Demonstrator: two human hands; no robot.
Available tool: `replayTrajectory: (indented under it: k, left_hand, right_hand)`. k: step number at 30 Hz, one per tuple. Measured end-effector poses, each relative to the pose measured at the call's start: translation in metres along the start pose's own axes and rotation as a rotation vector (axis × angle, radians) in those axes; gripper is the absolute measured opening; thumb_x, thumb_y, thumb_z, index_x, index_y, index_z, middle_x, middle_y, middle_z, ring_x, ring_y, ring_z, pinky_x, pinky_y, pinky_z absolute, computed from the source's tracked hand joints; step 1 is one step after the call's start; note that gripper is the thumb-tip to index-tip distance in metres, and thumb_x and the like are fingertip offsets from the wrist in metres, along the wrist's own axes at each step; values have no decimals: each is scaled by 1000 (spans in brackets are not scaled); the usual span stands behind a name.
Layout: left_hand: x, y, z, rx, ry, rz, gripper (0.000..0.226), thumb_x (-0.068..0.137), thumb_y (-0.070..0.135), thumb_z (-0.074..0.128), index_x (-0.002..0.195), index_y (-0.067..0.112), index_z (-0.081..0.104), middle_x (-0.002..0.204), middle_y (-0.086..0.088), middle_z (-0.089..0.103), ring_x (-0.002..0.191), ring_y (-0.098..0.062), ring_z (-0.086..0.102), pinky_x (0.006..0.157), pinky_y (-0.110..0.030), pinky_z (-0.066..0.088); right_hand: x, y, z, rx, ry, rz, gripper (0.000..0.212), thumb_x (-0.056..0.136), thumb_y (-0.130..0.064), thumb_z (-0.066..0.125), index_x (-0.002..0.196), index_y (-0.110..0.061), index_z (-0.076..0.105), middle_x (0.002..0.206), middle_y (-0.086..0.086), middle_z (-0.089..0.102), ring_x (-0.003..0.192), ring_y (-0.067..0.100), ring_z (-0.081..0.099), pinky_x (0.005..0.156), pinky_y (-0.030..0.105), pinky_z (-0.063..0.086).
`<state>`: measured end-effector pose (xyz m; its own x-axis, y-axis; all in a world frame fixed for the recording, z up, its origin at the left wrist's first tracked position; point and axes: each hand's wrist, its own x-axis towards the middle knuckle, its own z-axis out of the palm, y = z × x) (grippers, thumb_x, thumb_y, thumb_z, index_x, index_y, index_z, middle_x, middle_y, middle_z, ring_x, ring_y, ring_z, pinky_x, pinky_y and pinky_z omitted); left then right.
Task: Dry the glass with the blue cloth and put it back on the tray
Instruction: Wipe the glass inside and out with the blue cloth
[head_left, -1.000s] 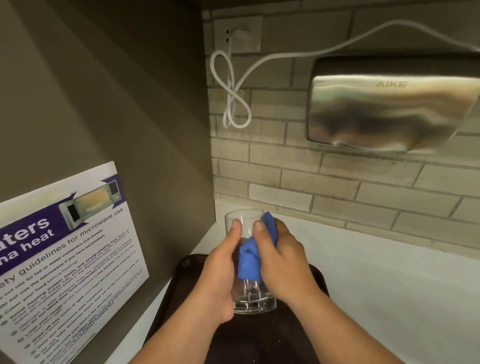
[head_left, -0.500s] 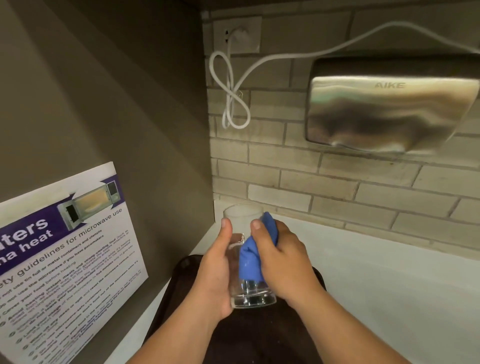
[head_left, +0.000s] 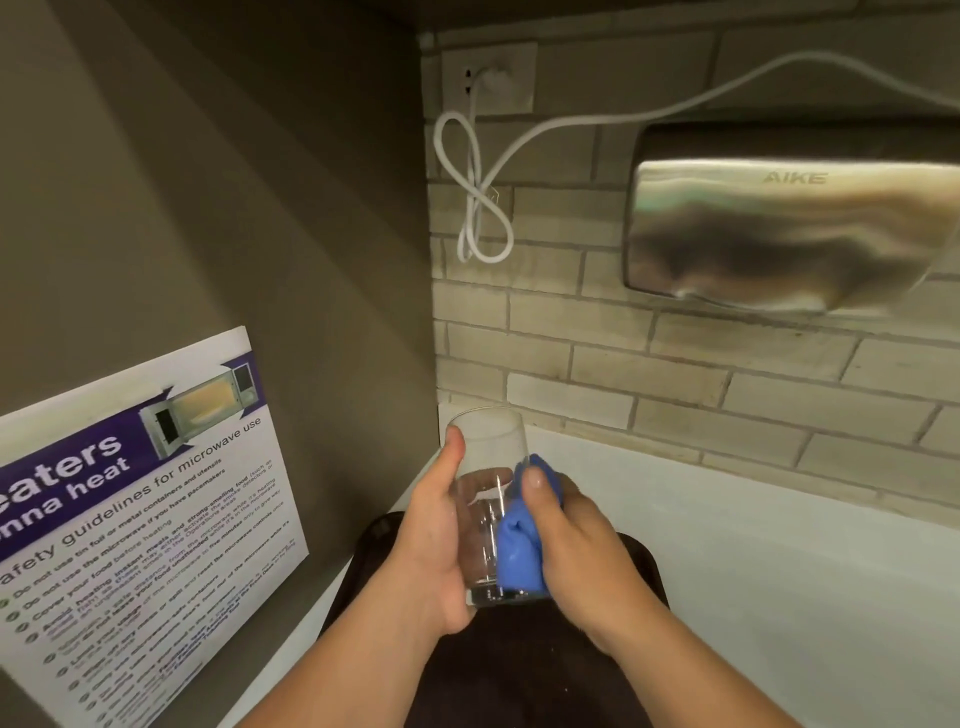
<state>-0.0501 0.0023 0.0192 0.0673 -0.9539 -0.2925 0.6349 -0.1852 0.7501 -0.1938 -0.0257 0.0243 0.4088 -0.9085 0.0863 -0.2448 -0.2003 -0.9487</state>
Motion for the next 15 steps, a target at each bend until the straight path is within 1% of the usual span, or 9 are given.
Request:
replayTrajectory:
  k: [2, 3, 4, 5, 7, 8, 10, 13, 15]
  left_hand:
    - [2, 2, 0, -2, 43, 6, 90, 63, 86, 70, 103, 7, 85, 96, -19, 83, 86, -36, 81, 74, -47, 67]
    - [2, 2, -2, 4, 63, 7, 92, 61, 87, 71, 104, 7, 82, 88, -18, 81, 78, -35, 80, 69, -45, 65]
    - [2, 2, -2, 12, 81, 6, 95, 60, 87, 71, 109, 6, 79, 87, -18, 80, 78, -35, 79, 71, -45, 64]
    - [0, 2, -2, 16, 82, 3, 98, 60, 87, 71, 113, 5, 77, 90, -19, 80, 83, -38, 80, 77, -48, 64]
    - [-3, 2, -1, 9, 62, 3, 98, 62, 86, 74, 113, 2, 79, 102, -22, 78, 100, -44, 78, 93, -54, 62]
    - [-4, 3, -1, 11, 53, 3, 97, 64, 85, 74, 113, 1, 79, 106, -23, 77, 104, -45, 76, 99, -57, 59]
    - [-5, 3, -2, 29, 43, 20, 97, 73, 84, 70, 124, 1, 73, 116, -24, 75, 112, -43, 72, 110, -60, 51]
    - [-9, 3, -1, 53, -5, 21, 89, 83, 80, 63, 136, 9, 70, 136, -27, 71, 127, -44, 66, 114, -60, 47]
    - [-11, 3, 1, 27, -11, 22, 91, 81, 79, 65, 139, 8, 68, 140, -30, 67, 129, -47, 65, 112, -61, 49]
  right_hand:
    - [-13, 2, 3, 46, -100, -60, 37, 88, -72, 49, 109, -42, 59, 105, -8, 76, 95, 1, 72, 77, 12, 55]
    - [-16, 4, 2, 78, -151, -70, 39, 83, -65, 55, 112, -40, 57, 106, -10, 75, 98, 0, 72, 77, 11, 54]
    - [-18, 3, 0, 92, -189, -80, 42, 80, -58, 58, 116, -37, 56, 108, -11, 74, 100, 2, 72, 79, 12, 54]
    - [-19, 3, -3, 71, -218, -95, 42, 80, -54, 59, 118, -36, 55, 110, -14, 73, 102, 3, 71, 82, 16, 55]
    - [-21, -1, -7, -2, -245, -145, 41, 84, -56, 60, 121, -41, 51, 114, -17, 70, 108, 2, 69, 89, 20, 56]
    - [-21, -3, -9, -39, -239, -173, 41, 85, -59, 61, 122, -42, 50, 115, -18, 70, 109, 2, 69, 90, 19, 56]
    - [-19, -5, -10, -93, -178, -224, 43, 86, -63, 62, 120, -39, 51, 109, -16, 71, 102, 2, 71, 83, 17, 57]
    - [-6, -11, -11, -65, -59, -204, 60, 79, -78, 56, 118, -32, 56, 105, -10, 74, 94, 0, 72, 78, 21, 60]
    - [2, -14, -12, -13, -37, -137, 69, 75, -87, 53, 115, -31, 61, 105, -8, 75, 94, 2, 72, 81, 21, 57]
